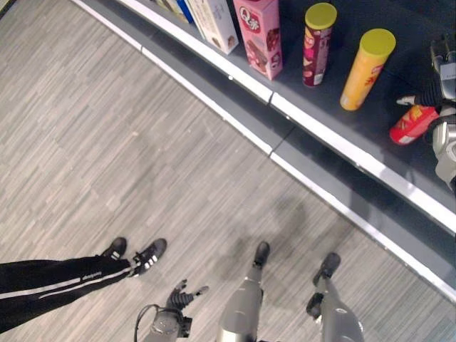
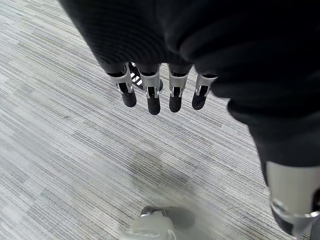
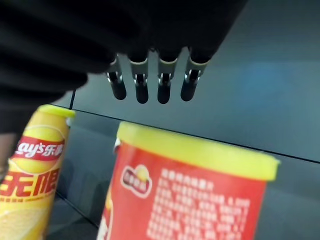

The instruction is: Put the goods on the table back onto the shelves and tidy them up.

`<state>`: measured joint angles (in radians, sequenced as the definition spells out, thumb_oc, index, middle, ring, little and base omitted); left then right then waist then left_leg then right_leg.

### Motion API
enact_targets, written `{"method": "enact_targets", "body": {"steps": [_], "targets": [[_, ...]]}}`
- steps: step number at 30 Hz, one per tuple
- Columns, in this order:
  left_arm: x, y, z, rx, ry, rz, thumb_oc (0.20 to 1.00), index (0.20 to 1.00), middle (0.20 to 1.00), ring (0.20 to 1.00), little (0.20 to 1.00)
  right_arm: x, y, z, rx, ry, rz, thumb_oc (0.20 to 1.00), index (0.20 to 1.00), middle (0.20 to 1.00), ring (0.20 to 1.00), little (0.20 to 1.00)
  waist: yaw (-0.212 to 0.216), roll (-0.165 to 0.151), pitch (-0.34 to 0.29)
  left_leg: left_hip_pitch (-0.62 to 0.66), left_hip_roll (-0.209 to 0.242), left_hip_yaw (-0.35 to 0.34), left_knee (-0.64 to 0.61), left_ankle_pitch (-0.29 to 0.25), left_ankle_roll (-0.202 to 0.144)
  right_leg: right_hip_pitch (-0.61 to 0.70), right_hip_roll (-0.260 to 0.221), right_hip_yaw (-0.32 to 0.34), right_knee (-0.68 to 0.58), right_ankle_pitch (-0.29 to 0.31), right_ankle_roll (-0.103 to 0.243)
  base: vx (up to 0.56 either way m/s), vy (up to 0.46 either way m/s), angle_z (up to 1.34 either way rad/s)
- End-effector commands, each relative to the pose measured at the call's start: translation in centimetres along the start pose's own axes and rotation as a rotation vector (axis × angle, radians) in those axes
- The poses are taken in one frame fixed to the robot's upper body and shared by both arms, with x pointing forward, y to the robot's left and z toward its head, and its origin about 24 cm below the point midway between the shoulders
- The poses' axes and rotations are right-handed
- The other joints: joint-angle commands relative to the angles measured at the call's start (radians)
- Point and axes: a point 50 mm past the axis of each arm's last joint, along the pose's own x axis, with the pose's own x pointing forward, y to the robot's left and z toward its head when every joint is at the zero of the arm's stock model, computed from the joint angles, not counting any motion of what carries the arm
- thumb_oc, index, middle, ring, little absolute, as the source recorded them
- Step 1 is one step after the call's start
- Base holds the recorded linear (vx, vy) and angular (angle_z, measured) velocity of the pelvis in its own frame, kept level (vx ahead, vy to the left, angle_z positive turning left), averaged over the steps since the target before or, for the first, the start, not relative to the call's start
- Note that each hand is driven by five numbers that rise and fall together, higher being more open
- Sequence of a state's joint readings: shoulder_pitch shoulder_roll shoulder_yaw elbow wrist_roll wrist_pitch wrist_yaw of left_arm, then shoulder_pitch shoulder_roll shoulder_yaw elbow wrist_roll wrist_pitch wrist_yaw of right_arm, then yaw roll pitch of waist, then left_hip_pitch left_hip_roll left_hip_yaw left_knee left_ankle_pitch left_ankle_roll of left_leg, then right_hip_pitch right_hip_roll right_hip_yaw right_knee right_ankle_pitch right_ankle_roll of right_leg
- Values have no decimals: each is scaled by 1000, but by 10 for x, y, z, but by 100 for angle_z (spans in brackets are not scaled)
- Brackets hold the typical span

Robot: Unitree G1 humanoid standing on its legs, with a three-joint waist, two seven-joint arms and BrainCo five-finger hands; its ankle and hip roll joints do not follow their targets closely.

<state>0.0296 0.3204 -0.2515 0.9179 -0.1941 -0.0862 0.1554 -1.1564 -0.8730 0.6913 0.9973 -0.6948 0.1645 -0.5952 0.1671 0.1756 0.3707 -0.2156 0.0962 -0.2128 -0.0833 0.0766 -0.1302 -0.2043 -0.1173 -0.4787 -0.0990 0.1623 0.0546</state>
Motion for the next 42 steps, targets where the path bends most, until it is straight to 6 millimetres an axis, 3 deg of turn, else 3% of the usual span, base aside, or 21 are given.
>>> {"method": "enact_targets", "body": {"steps": [1,5,8,9,10,11,12,15,19,20,23,26,30,32,34,35,36,38,39,41,42], "targets": [[3,8,-1,87,15,19,1000,1000,1000,1000,1000,13,-24,11,50,-18,-133,1000,1000,1000,1000,1000,12,-76,-29,22,48,139,-4,1,-38,39,-46,42,72,-141,98,-4,73,-4],[2,15,-6,88,40,39,1000,1000,1000,1000,1000,-3,-30,26,270,-44,-200,1000,1000,1000,1000,1000,-20,-118,-43,40,47,168,2,-18,-27,46,-48,67,48,-114,107,-1,83,-11],[-2,25,-20,85,102,64,1000,1000,1000,1000,1000,-57,-3,57,814,-37,-26,1000,1000,1000,1000,1000,-59,-168,-54,78,47,216,11,-55,-4,55,-50,104,37,-92,114,2,115,-25],[-4,29,-27,101,128,59,1000,1000,1000,1000,1000,-82,10,63,907,-33,67,1000,1000,1000,1000,1000,-68,-185,-61,88,39,229,15,-63,8,57,-55,115,36,-85,117,-6,104,-35],[-4,29,-27,101,128,59,1000,1000,1000,1000,1000,-82,11,63,907,-32,67,1000,1000,1000,1000,1000,-67,-186,-63,87,39,229,15,-62,8,55,-56,115,36,-85,117,24,162,-28],[-10,40,-43,122,196,83,1000,1000,1000,1000,1000,-127,34,66,1071,5,264,1000,1000,1000,1000,1000,-95,-207,-73,119,31,255,16,-86,22,65,-57,136,38,-78,123,19,116,-29],[-10,40,-43,124,196,83,1000,1000,1000,1000,1000,-127,35,65,1071,7,264,1000,1000,1000,1000,1000,-94,-210,-76,116,27,255,15,-82,24,62,-61,136,38,-76,124,9,269,-51],[-19,54,-66,128,292,108,1000,1000,1000,1000,1000,-222,73,65,1385,206,658,1000,1000,1000,1000,1000,-157,-248,-98,182,-20,304,11,-112,61,53,-78,212,63,-54,147,-69,365,-69],[-22,59,-70,101,304,119,1000,1000,1000,1000,1000,-258,88,60,1420,306,815,1000,1000,1000,1000,1000,-201,-276,-94,235,-68,336,5,-134,98,18,-94,297,98,11,179,-119,303,-89],[-21,62,-68,104,296,127,1000,1000,1000,1000,1000,-260,88,59,1426,307,826,1000,1000,1000,1000,1000,-217,-289,-74,253,-68,364,8,-138,109,-8,-92,336,134,45,191,-244,209,-92],[-19,67,-64,91,282,146,1000,1000,1000,1000,1000,-259,89,53,1419,325,817,1000,1000,1000,1000,1000,-216,-293,-62,248,-49,403,19,-128,117,-26,-98,315,194,15,183,-244,95,-113],[-20,69,-64,50,278,165,1000,1000,1000,1000,1000,-256,87,32,1389,351,777,1000,1000,1000,1000,1000,-200,-286,-91,237,-14,469,36,-115,121,32,-138,194,302,-74,133,-164,-6,-98],[-22,70,-67,15,284,171,1000,1000,1000,1000,1000,-245,81,23,1384,317,748,1000,1000,1000,1000,1000,-176,-282,-129,223,36,534,48,-112,104,100,-206,120,355,-96,140,-161,-128,-71],[-27,75,-74,-34,302,198,1000,1000,1000,1000,1000,-222,69,16,1426,251,693,1000,1000,1000,1000,1000,-140,-296,-164,191,105,615,57,-78,73,172,-321,7,342,0,174,-234,-355,-129],[-30,78,-78,-79,305,217,1000,1000,1000,1000,1000,-205,59,10,1437,206,643,1000,1000,1000,1000,1000,-113,-304,-182,179,160,662,63,-53,46,208,-380,-64,324,77,193,-167,-323,-155],[-30,78,-78,-80,306,217,1000,1000,1000,1000,1000,-205,59,10,1436,206,643,1000,1000,1000,1000,1000,-111,-302,-181,181,162,663,63,-52,45,210,-377,-63,319,80,193,-132,-490,-183],[-33,82,-82,-126,310,240,1000,1000,1000,1000,1000,-190,46,-2,1446,183,572,1000,1000,1000,1000,1000,-102,-317,-197,169,219,693,70,-19,7,243,-373,-81,279,93,204,-105,-741,-151],[-36,82,-85,-193,302,253,1000,1000,1000,1000,1000,-163,22,-19,1462,130,438,1000,1000,1000,1000,1000,-95,-318,-212,187,350,735,88,58,-78,263,-268,-74,173,-5,206,-80,-1003,-144],[-35,79,-84,-217,295,249,1000,1000,1000,1000,1000,-155,11,-23,1476,101,377,1000,1000,1000,1000,1000,-100,-300,-209,198,404,743,84,100,-107,256,-203,-69,141,-103,186,-32,-806,-182],[-30,69,-78,-255,276,238,1000,1000,1000,1000,1000,-149,2,-34,1425,107,293,1000,1000,1000,1000,1000,-117,-265,-199,197,469,752,86,212,-132,272,-118,-70,72,-140,156,-49,-480,-132],[-30,69,-78,-256,276,237,1000,1000,1000,1000,1000,-149,2,-34,1425,107,293,1000,1000,1000,1000,1000,-117,-264,-199,198,470,752,85,213,-132,273,-116,-71,71,-139,156,-73,-329,-51]]}}
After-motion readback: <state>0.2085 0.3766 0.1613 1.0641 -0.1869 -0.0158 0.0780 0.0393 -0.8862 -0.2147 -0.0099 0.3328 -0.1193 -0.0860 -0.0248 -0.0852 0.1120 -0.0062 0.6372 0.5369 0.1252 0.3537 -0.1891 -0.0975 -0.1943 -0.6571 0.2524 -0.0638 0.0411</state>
